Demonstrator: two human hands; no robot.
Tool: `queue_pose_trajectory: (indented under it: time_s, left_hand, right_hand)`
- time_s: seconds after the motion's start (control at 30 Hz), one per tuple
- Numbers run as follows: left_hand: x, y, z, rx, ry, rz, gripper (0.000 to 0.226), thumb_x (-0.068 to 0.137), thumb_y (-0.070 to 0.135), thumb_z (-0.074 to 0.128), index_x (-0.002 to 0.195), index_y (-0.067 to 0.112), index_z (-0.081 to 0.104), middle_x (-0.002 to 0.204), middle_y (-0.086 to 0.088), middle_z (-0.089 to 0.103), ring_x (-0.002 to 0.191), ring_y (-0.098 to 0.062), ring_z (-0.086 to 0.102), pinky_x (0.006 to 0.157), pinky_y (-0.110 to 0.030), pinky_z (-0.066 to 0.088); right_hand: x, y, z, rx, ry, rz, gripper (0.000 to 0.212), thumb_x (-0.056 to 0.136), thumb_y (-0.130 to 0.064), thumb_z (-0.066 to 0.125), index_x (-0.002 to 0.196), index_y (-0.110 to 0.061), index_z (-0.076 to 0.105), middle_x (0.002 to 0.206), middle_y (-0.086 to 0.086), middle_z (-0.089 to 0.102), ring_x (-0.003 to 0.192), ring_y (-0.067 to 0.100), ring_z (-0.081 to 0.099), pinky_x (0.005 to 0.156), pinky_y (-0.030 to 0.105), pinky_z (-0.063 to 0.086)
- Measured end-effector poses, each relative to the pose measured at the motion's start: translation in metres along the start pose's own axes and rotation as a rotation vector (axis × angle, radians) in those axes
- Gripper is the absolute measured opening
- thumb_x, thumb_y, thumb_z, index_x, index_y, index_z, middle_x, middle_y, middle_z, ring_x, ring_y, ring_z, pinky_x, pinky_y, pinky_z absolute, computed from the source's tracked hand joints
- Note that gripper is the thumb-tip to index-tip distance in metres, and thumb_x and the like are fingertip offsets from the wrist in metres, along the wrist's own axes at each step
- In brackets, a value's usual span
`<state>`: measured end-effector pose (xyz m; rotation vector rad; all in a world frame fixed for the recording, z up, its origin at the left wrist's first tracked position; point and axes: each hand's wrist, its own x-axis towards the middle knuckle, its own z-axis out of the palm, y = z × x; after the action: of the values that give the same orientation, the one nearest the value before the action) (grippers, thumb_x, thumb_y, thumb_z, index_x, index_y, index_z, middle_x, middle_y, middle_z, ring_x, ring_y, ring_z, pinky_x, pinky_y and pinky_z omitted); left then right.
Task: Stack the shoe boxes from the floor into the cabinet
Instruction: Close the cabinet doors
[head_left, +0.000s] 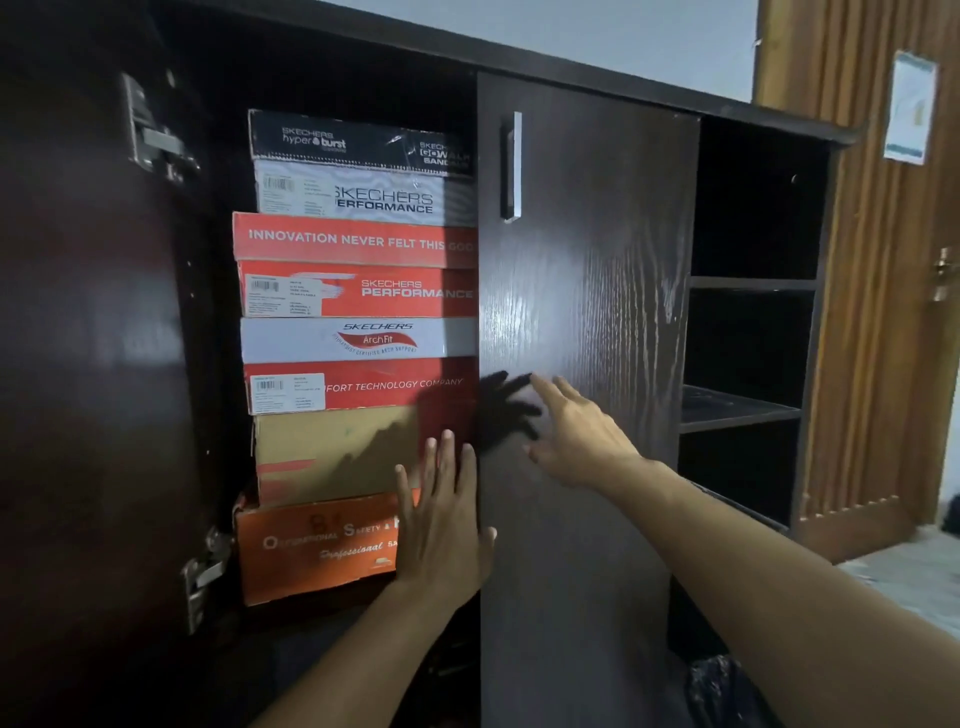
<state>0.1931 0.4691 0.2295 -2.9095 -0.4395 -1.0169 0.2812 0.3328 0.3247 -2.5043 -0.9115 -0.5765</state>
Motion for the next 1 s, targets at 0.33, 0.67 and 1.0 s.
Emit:
queue_pose_trajectory:
  time_s: [0.33, 0.67, 1.0]
  left_hand:
    - [-0.135, -0.006, -0.123, -0.286, 0.459, 0.006, 0.074, 0.083, 0.033, 0.066, 0.147, 0.01, 0.036, 0.157, -0.009, 0.028, 0.149, -0.024, 0.013, 0.119, -0.053, 0.015]
    - [-0.221, -0.067, -0.197, -0.26, 0.916, -0.121, 0.078, 0.085, 0.039, 0.055, 0.146, -0.001, 0.027, 0.159, -0.02, 0.011, 0.148, -0.033, 0.011, 0.117, -0.057, 0.012]
    - [-0.245, -0.092, -0.184, -1.181, 0.647, -0.837, 0.055, 0.102, 0.043, 0.031, 0.139, 0.004, 0.045, 0.14, -0.006, 0.048, 0.127, -0.015, 0.041, 0.096, -0.026, 0.023]
  right_hand:
    - [-0.1, -0.083, -0.077, 0.2, -0.02, -0.236, 0.064, 0.079, -0.036, 0.076, 0.136, -0.024, 0.048, 0.088, -0.016, 0.06, 0.083, 0.015, 0.062, 0.07, 0.023, 0.044]
    - [-0.149, -0.211, -0.095, 0.332, -0.046, -0.522, 0.068, 0.086, -0.039, 0.069, 0.144, -0.02, 0.039, 0.142, 0.005, 0.052, 0.112, 0.026, 0.061, 0.095, 0.034, 0.046]
    - [-0.181, -0.245, -0.096, 0.41, -0.121, -0.622, 0.063, 0.095, -0.038, 0.056, 0.148, -0.017, 0.03, 0.144, 0.013, 0.049, 0.118, 0.033, 0.057, 0.103, 0.044, 0.044]
